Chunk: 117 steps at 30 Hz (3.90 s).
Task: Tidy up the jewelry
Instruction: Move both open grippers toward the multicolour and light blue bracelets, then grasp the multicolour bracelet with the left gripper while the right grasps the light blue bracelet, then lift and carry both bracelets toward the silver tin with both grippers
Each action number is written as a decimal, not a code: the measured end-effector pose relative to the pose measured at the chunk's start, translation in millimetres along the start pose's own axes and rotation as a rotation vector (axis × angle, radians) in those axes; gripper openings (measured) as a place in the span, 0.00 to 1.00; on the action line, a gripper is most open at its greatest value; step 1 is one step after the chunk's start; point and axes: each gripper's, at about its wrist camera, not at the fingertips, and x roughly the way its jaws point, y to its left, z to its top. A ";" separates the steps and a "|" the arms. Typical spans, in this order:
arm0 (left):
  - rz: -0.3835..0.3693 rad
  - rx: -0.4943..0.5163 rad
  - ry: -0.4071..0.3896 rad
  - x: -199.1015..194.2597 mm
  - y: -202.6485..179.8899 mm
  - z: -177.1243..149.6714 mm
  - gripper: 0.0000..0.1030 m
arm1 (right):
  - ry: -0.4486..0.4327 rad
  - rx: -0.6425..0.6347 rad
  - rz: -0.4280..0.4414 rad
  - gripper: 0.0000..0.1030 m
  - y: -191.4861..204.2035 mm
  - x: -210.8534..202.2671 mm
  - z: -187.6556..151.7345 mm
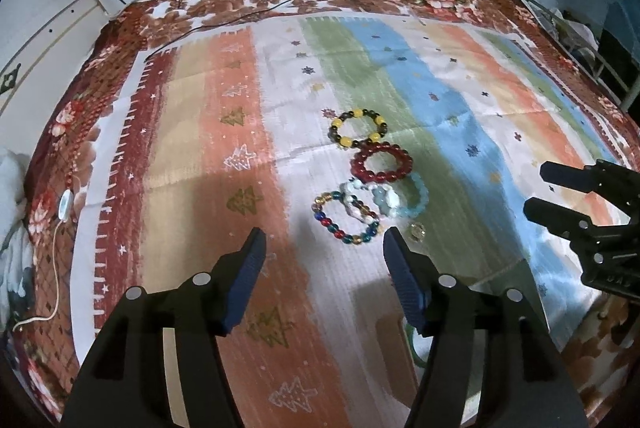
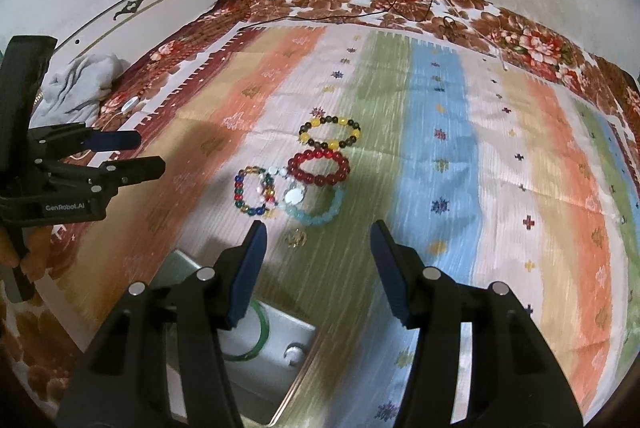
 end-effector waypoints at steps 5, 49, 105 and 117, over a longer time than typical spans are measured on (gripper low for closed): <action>0.009 -0.007 0.018 13.7 7.5 10.7 0.60 | 0.008 -0.002 -0.002 0.55 -4.7 10.8 8.8; 0.032 0.048 0.219 131.8 25.6 34.3 0.61 | 0.207 -0.018 0.049 0.57 -30.7 143.3 28.5; 0.033 0.044 0.141 101.7 36.3 35.2 0.09 | 0.194 -0.053 0.068 0.12 -16.8 134.8 30.5; 0.019 0.019 0.081 71.9 36.1 37.3 0.09 | 0.136 -0.049 0.058 0.12 -9.0 101.6 36.7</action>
